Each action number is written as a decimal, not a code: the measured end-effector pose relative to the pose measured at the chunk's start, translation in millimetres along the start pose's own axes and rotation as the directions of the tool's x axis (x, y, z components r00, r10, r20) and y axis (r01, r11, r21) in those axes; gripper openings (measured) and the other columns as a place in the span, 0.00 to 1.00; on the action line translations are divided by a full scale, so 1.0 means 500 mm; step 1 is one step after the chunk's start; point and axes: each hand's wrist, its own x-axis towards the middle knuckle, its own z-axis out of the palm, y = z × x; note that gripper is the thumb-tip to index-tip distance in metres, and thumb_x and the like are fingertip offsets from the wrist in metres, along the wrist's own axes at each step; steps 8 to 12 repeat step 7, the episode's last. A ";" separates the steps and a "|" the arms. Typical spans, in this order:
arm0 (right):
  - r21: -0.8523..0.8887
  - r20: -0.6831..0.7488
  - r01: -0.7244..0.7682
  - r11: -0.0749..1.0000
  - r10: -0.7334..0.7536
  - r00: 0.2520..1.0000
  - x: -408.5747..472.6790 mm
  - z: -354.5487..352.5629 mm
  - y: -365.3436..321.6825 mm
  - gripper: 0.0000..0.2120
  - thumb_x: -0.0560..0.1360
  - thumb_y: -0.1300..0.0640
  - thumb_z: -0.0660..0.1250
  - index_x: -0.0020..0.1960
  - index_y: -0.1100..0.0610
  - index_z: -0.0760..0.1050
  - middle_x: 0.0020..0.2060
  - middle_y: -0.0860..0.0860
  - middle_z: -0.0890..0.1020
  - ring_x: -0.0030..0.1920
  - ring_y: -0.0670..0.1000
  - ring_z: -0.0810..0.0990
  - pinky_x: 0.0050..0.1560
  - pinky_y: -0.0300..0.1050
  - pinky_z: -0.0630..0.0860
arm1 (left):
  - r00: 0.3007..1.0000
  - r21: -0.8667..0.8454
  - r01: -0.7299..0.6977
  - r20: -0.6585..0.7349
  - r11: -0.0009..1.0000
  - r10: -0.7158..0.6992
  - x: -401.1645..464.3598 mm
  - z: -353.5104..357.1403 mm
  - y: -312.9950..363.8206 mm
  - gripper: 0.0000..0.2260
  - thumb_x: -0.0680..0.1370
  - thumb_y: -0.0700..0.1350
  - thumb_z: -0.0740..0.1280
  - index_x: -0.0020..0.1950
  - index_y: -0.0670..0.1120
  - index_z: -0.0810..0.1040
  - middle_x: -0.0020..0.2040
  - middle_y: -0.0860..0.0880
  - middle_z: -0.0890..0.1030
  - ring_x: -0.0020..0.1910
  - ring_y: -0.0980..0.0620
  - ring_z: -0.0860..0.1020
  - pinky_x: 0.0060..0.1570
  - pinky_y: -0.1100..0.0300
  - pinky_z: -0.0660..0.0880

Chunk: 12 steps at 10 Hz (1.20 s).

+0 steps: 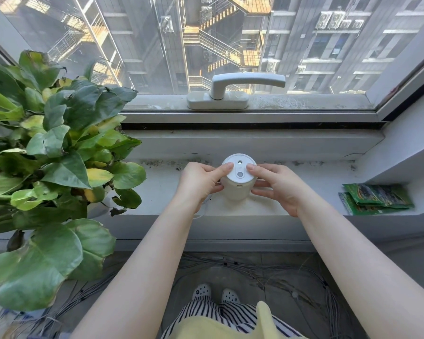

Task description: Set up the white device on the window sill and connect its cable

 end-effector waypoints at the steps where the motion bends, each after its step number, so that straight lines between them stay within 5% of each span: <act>1: -0.010 -0.001 -0.002 1.000 0.002 1.000 0.003 -0.003 -0.002 0.13 0.74 0.50 0.68 0.54 0.57 0.81 0.50 0.52 0.86 0.49 0.49 0.84 0.56 0.44 0.79 | 1.000 0.020 0.002 0.005 1.000 -0.002 0.002 0.001 0.001 0.20 0.69 0.51 0.74 0.47 0.33 0.83 0.47 0.40 0.85 0.42 0.51 0.84 0.45 0.63 0.81; 5: -0.035 0.007 -0.007 0.999 0.007 1.000 0.005 -0.003 0.001 0.14 0.74 0.48 0.68 0.54 0.56 0.81 0.52 0.52 0.86 0.54 0.50 0.83 0.59 0.46 0.78 | 0.999 0.066 -0.008 0.032 0.998 0.006 0.002 -0.004 0.003 0.20 0.69 0.52 0.74 0.49 0.36 0.83 0.49 0.40 0.85 0.47 0.48 0.84 0.47 0.60 0.81; 7: -0.058 -0.054 0.016 0.998 -0.019 0.998 0.000 -0.013 0.002 0.23 0.73 0.42 0.66 0.64 0.52 0.75 0.62 0.50 0.79 0.63 0.51 0.76 0.60 0.49 0.77 | 0.983 0.235 -0.137 -0.090 0.962 0.162 -0.015 -0.016 0.017 0.25 0.68 0.67 0.65 0.52 0.48 0.82 0.49 0.49 0.84 0.52 0.49 0.81 0.58 0.48 0.77; 12: -0.058 -0.054 0.016 0.998 -0.019 0.998 0.000 -0.013 0.002 0.23 0.73 0.42 0.66 0.64 0.52 0.75 0.62 0.50 0.79 0.63 0.51 0.76 0.60 0.49 0.77 | 0.983 0.235 -0.137 -0.090 0.962 0.162 -0.015 -0.016 0.017 0.25 0.68 0.67 0.65 0.52 0.48 0.82 0.49 0.49 0.84 0.52 0.49 0.81 0.58 0.48 0.77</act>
